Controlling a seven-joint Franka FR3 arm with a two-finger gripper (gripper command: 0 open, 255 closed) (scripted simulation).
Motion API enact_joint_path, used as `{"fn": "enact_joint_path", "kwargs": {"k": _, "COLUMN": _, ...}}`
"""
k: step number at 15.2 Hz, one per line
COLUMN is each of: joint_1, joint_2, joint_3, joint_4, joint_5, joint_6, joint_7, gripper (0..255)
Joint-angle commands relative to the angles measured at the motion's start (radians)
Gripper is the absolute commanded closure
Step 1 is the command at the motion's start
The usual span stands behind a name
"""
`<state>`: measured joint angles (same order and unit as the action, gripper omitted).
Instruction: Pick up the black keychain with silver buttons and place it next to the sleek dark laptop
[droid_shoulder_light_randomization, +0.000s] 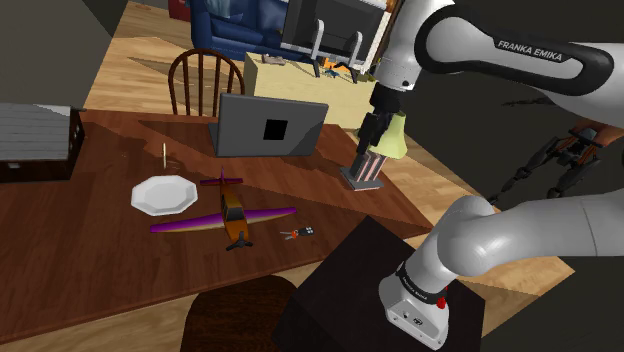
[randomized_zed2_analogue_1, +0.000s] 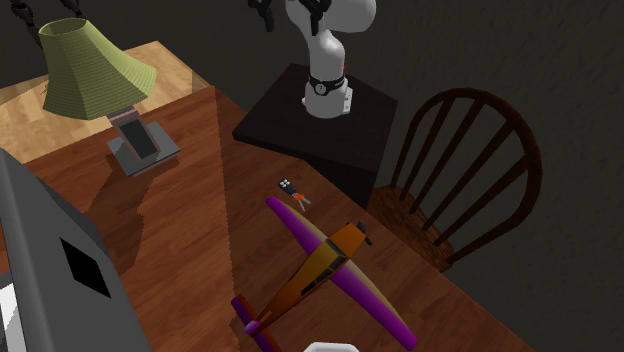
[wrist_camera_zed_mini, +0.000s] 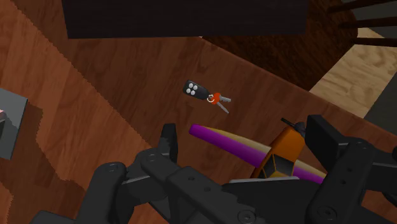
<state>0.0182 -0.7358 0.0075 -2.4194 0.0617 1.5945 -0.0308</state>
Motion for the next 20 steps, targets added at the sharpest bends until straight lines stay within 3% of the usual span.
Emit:
{"fn": "enact_joint_path", "kwargs": {"k": 1, "joint_1": 0.000, "joint_2": 0.000, "joint_3": 0.000, "joint_4": 0.000, "joint_5": 0.000, "joint_6": 0.000, "joint_7": 0.000, "gripper": 0}}
{"fn": "enact_joint_path", "kwargs": {"k": 11, "joint_1": 0.063, "joint_2": 0.154, "joint_3": -0.022, "joint_4": -0.224, "joint_5": -0.039, "joint_6": 0.382, "joint_7": -0.216, "gripper": 0}}
{"fn": "enact_joint_path", "kwargs": {"k": 20, "joint_1": 0.115, "joint_2": 0.452, "joint_3": -0.036, "joint_4": -0.306, "joint_5": -0.067, "joint_6": 0.769, "joint_7": -0.397, "gripper": 0}}
